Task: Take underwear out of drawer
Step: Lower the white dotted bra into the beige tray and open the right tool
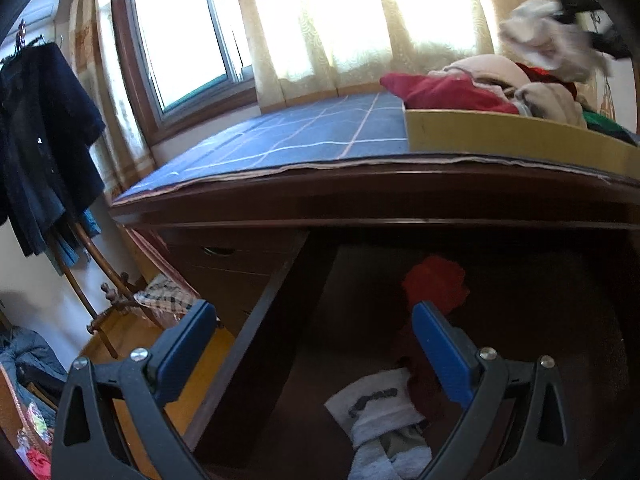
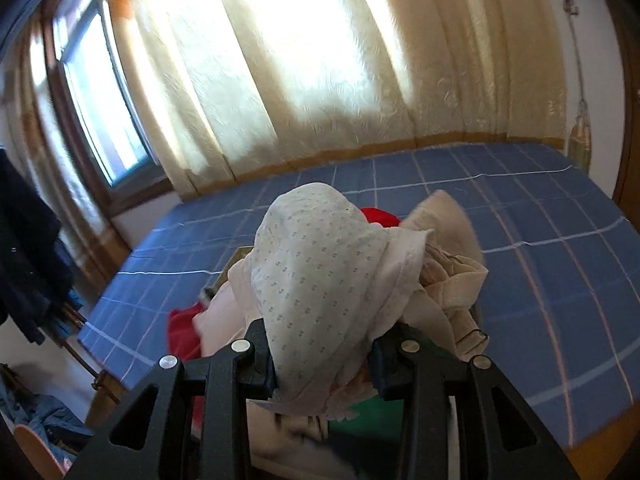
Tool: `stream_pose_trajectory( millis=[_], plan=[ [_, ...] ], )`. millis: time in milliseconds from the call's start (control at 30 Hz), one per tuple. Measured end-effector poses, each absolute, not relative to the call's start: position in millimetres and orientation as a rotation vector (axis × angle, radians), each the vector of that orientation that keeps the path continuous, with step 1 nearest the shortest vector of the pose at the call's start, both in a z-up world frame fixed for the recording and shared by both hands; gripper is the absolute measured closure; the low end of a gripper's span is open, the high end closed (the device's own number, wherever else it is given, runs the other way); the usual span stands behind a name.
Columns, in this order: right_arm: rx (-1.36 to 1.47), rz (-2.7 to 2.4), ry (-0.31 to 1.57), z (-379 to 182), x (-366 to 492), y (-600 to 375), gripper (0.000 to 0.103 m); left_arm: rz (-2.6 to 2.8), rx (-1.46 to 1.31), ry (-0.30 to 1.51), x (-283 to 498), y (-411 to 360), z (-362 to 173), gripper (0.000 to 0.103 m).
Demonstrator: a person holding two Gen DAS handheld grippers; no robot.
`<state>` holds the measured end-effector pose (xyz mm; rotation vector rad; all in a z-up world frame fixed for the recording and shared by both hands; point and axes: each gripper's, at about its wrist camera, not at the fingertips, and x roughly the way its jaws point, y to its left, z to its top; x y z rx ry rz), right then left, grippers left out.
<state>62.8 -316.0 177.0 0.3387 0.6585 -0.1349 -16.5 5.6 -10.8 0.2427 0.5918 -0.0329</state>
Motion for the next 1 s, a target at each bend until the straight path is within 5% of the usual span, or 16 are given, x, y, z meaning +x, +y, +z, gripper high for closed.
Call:
stream_pose_trajectory(
  millis=[700, 867, 1000],
  plan=[
    [0.104, -0.241, 0.85, 122, 213, -294, 0.062, -0.058, 0.282, 0.579, -22, 0, -13, 0.003],
    [0.091, -0.227, 0.829, 137, 198, -291, 0.051, -0.072, 0.28, 0.576, -22, -1, -14, 0.003],
    [0.241, -0.138, 0.691, 164, 157, -296, 0.029, -0.078, 0.293, 0.571, -23, -3, -14, 0.003]
  ],
)
